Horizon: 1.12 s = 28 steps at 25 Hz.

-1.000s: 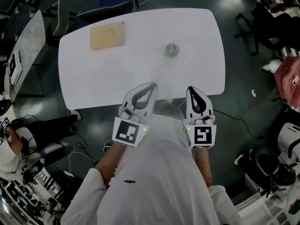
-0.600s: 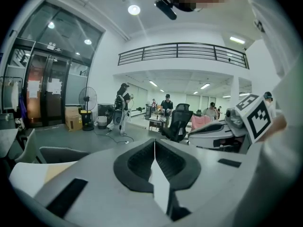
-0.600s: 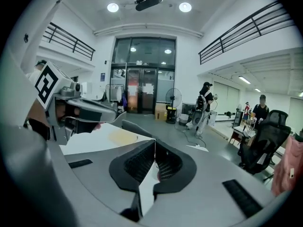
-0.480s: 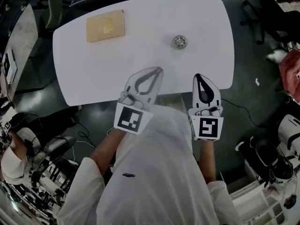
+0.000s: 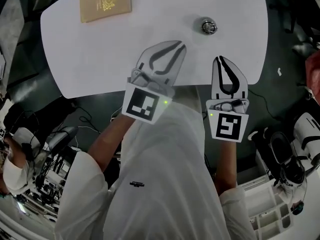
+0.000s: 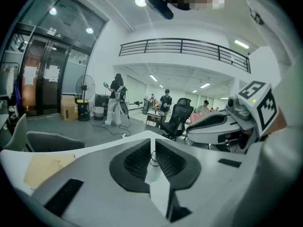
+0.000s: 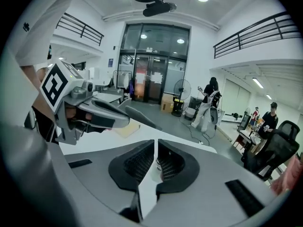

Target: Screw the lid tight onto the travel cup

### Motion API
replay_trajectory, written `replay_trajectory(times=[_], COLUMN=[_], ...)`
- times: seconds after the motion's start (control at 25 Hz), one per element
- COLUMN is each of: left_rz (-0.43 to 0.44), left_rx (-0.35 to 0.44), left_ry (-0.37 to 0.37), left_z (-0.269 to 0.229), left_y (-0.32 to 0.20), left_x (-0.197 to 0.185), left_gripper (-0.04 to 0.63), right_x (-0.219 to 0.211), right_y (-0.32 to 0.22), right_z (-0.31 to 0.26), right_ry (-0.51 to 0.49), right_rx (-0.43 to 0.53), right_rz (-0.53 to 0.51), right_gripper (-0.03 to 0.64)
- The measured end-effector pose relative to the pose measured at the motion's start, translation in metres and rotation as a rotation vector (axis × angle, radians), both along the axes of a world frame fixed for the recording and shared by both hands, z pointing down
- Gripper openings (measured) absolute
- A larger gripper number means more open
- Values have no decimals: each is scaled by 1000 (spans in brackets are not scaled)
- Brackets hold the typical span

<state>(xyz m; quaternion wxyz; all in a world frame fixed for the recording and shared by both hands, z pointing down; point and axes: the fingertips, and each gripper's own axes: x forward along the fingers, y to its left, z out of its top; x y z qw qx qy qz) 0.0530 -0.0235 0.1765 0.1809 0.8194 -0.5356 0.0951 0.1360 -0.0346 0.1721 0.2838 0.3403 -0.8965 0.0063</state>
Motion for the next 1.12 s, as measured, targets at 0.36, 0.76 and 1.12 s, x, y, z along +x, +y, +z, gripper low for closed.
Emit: replay_trajectory(times=[0.36,0.76,1.12], left_rz=[67,176,227], left_rx=[-24,-9,-4], left_ry=[-10,-124,-177], left_z=[74,130,162], left_y=[-24,-28,-43], left_x=[-4,8,10], left_gripper=[86,167,181], right_x=[-25,-44,-51], right_y=[-28,-52,-73], right_z=[60,115,162], right_ry=[202,493,695], right_rx=[-45,27,7], right_rz=[-150,-423,-683], right_gripper=[167,253,258])
